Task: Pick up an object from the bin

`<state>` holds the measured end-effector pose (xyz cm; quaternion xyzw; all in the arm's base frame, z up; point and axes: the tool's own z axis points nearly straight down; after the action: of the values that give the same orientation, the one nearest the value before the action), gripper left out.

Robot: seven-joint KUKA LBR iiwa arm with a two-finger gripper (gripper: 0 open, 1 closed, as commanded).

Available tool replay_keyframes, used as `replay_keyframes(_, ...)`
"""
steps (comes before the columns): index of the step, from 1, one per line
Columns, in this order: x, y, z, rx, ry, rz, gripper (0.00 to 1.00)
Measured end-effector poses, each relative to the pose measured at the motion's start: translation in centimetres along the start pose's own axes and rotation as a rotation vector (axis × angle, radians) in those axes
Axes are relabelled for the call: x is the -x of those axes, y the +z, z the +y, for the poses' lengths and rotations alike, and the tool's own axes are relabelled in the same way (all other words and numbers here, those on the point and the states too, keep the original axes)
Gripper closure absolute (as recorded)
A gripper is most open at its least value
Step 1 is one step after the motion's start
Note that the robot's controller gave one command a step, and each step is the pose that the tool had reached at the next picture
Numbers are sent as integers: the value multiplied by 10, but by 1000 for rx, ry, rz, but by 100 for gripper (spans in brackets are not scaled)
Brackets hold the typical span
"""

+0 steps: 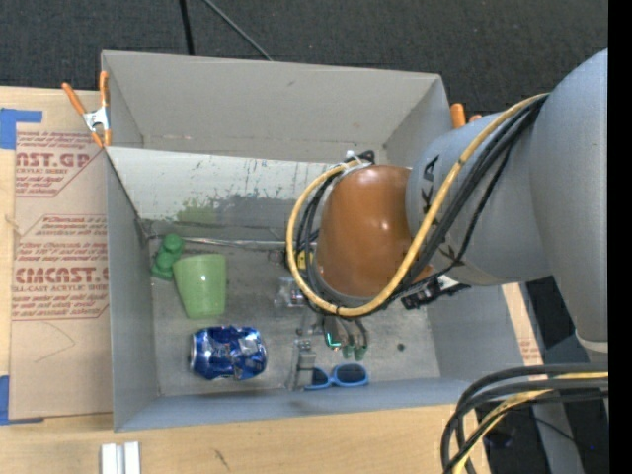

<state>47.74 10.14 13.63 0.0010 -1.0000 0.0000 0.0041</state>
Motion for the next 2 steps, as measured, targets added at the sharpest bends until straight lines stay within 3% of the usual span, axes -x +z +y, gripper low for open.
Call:
replay_keyframes(1, 18, 65, 63, 1, -171, -10, 0)
replay_keyframes(2, 18, 65, 61, 1, -169, -8, 100)
